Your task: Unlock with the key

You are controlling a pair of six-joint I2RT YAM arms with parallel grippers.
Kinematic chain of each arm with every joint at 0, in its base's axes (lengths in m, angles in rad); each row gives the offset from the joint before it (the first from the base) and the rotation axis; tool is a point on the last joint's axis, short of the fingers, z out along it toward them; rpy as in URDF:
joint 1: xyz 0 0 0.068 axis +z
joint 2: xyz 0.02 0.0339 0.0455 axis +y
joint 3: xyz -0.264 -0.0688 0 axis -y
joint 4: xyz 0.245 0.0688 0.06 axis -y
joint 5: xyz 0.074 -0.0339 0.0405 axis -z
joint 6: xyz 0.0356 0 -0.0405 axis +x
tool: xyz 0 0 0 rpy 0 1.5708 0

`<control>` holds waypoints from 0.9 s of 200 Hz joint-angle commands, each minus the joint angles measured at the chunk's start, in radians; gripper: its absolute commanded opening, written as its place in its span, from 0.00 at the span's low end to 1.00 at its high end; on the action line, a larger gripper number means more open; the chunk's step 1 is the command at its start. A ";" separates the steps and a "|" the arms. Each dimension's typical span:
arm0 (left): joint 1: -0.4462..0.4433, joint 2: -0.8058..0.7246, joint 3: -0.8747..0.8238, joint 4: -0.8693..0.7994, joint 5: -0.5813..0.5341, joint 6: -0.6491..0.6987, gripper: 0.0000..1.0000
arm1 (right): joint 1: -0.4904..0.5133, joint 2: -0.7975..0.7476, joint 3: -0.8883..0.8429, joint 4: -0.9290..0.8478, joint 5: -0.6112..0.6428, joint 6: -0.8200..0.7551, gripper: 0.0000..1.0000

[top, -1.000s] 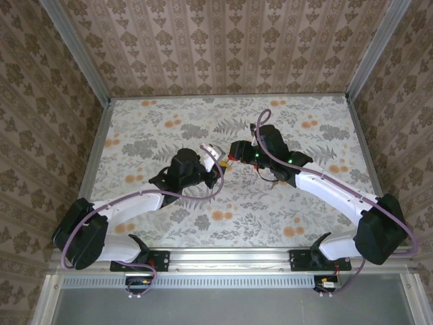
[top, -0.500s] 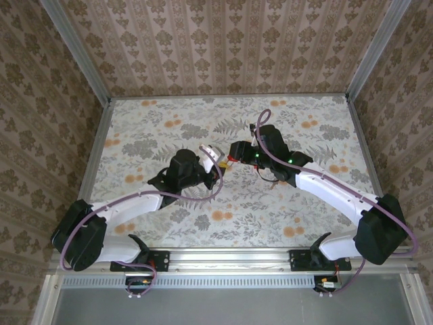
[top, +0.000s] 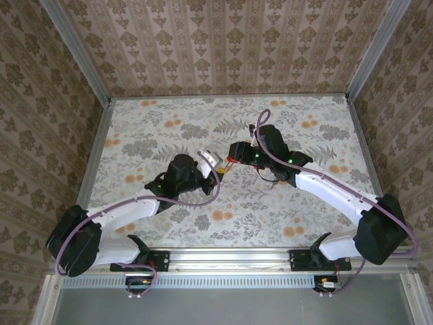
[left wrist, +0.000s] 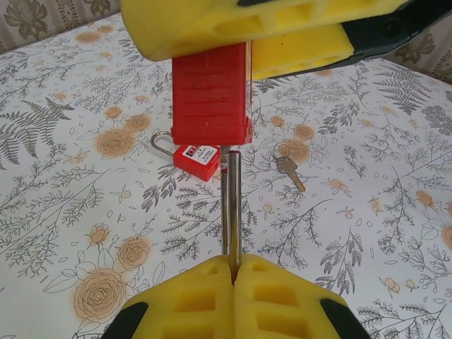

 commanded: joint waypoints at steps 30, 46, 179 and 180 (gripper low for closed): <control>-0.016 -0.041 -0.030 -0.061 0.025 0.001 0.00 | -0.018 -0.003 0.028 0.042 0.052 -0.017 0.25; -0.021 -0.040 -0.030 -0.055 0.015 0.001 0.02 | -0.018 0.003 0.018 0.053 0.048 -0.007 0.25; -0.072 0.005 -0.010 -0.015 -0.027 -0.002 0.16 | -0.014 0.009 -0.004 0.075 0.043 0.009 0.25; -0.073 0.003 -0.010 -0.016 -0.030 -0.002 0.16 | -0.014 0.008 -0.003 0.074 0.042 0.009 0.25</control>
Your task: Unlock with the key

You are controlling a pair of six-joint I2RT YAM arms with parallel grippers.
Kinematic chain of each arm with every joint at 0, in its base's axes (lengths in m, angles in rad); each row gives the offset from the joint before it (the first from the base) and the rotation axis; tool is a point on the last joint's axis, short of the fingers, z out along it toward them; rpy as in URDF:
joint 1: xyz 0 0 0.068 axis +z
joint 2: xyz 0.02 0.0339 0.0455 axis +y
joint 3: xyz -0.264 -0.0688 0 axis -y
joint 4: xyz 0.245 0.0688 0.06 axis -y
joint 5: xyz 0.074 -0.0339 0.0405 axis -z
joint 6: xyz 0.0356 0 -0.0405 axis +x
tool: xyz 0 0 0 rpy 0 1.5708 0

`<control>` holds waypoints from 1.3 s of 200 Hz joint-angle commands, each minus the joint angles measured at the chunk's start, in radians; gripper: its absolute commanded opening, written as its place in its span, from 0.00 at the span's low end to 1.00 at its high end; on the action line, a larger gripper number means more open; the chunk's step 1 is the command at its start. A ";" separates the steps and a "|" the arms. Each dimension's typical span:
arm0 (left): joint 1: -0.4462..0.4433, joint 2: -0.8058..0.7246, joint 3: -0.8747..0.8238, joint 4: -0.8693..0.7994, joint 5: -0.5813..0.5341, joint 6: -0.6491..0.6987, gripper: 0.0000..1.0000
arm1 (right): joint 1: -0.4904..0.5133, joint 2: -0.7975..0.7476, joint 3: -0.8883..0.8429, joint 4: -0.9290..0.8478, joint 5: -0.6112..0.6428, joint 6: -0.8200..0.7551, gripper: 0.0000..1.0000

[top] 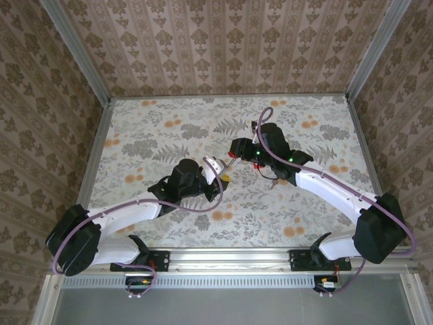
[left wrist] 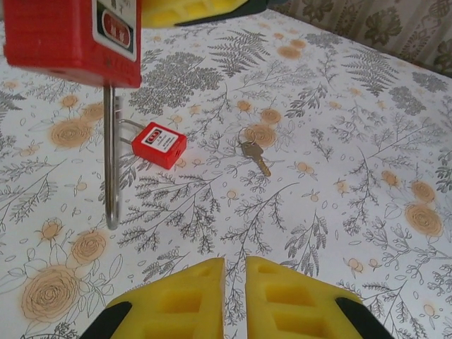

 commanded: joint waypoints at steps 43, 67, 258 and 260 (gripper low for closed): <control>0.004 -0.036 -0.012 -0.018 -0.094 0.027 0.36 | 0.002 -0.014 -0.012 0.031 0.021 0.012 0.24; 0.025 -0.037 -0.019 -0.015 -0.109 0.019 0.45 | 0.003 -0.009 -0.015 0.024 0.028 0.010 0.24; 0.088 -0.083 -0.135 0.103 -0.108 -0.032 0.65 | 0.088 -0.010 -0.147 -0.144 0.027 -0.018 0.24; 0.089 -0.084 -0.135 0.103 -0.107 -0.030 0.65 | 0.090 -0.008 -0.150 -0.146 0.028 -0.019 0.24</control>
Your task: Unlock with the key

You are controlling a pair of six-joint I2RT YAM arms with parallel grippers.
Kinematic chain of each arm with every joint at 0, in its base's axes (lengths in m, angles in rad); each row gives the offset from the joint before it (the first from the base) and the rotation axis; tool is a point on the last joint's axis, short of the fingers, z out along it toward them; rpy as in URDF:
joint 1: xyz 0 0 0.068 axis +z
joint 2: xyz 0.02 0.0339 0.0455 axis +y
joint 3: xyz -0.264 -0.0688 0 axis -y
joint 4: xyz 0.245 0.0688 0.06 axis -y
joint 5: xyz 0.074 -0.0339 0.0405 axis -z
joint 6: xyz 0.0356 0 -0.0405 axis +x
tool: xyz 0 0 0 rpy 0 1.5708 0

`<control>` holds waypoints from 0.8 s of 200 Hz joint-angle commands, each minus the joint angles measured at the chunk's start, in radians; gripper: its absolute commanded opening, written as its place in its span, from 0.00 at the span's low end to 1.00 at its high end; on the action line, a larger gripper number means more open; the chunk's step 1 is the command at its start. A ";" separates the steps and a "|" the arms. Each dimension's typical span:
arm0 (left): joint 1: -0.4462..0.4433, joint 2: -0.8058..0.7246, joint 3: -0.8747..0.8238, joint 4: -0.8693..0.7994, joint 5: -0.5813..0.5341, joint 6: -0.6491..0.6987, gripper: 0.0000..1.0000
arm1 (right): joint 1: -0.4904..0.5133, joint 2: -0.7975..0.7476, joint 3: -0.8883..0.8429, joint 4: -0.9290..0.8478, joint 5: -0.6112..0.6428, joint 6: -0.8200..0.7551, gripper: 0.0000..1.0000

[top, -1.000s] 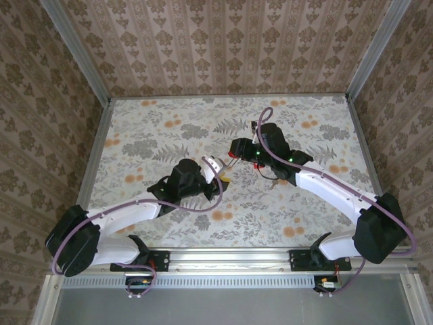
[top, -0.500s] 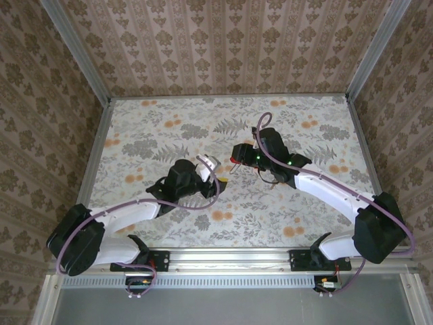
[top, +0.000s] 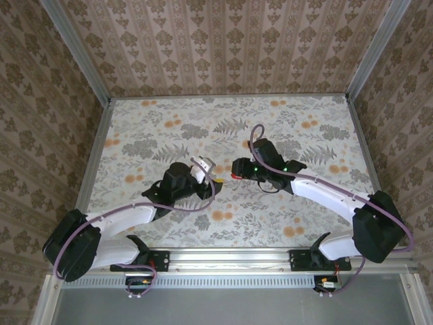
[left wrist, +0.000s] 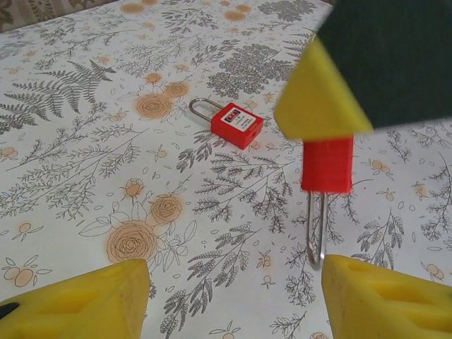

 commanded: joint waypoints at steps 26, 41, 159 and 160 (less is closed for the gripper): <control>0.006 -0.043 -0.016 0.006 -0.005 -0.002 0.66 | 0.040 0.002 -0.044 -0.048 0.004 -0.011 0.24; 0.007 -0.047 -0.014 -0.001 -0.004 -0.001 0.66 | 0.045 0.008 -0.050 -0.044 0.004 -0.009 0.24; 0.007 -0.010 -0.003 0.004 0.013 -0.001 0.65 | 0.045 0.128 -0.023 -0.020 -0.037 -0.027 0.24; 0.007 -0.010 -0.003 0.003 0.013 -0.001 0.65 | 0.046 0.130 -0.022 -0.020 -0.038 -0.027 0.24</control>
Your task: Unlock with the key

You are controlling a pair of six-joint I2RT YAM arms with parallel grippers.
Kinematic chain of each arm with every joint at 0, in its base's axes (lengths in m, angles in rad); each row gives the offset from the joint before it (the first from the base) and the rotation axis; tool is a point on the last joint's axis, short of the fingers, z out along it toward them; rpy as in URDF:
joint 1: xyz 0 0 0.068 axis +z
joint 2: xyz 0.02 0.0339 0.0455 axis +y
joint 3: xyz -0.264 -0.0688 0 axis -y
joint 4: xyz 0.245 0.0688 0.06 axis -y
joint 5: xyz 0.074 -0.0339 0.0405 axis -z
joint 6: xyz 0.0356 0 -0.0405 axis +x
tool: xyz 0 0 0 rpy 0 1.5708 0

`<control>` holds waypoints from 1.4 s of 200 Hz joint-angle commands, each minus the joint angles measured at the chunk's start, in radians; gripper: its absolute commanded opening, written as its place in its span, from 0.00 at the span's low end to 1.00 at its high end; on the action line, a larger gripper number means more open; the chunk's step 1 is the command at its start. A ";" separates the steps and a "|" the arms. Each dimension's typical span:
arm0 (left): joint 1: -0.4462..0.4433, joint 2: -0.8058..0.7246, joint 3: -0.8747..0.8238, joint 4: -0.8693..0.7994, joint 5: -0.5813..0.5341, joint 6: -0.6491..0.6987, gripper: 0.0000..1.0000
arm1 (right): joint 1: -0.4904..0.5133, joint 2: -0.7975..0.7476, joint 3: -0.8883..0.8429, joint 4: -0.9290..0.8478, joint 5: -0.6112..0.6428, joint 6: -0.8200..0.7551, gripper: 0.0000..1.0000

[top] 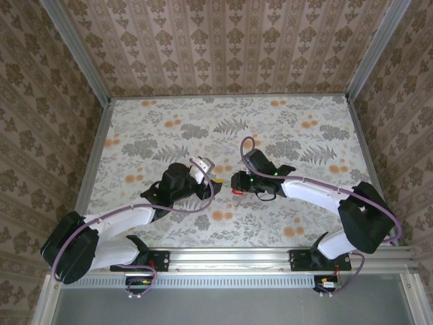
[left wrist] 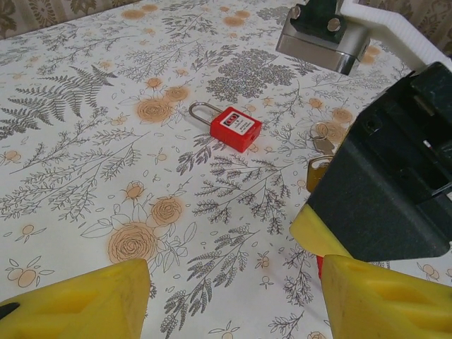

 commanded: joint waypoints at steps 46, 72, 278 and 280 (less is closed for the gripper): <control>0.010 0.007 0.001 0.006 0.012 0.002 0.65 | 0.006 0.083 0.056 0.016 -0.036 -0.030 0.24; 0.012 0.007 0.000 0.005 0.013 0.005 0.65 | 0.006 0.107 0.068 0.017 -0.046 -0.038 0.24; -0.274 -0.059 -0.076 -0.211 -0.544 -0.110 0.73 | -0.010 0.164 0.086 0.056 -0.123 -0.052 0.24; -0.273 -0.061 -0.076 -0.216 -0.547 -0.109 0.73 | -0.010 0.165 0.087 0.056 -0.124 -0.054 0.25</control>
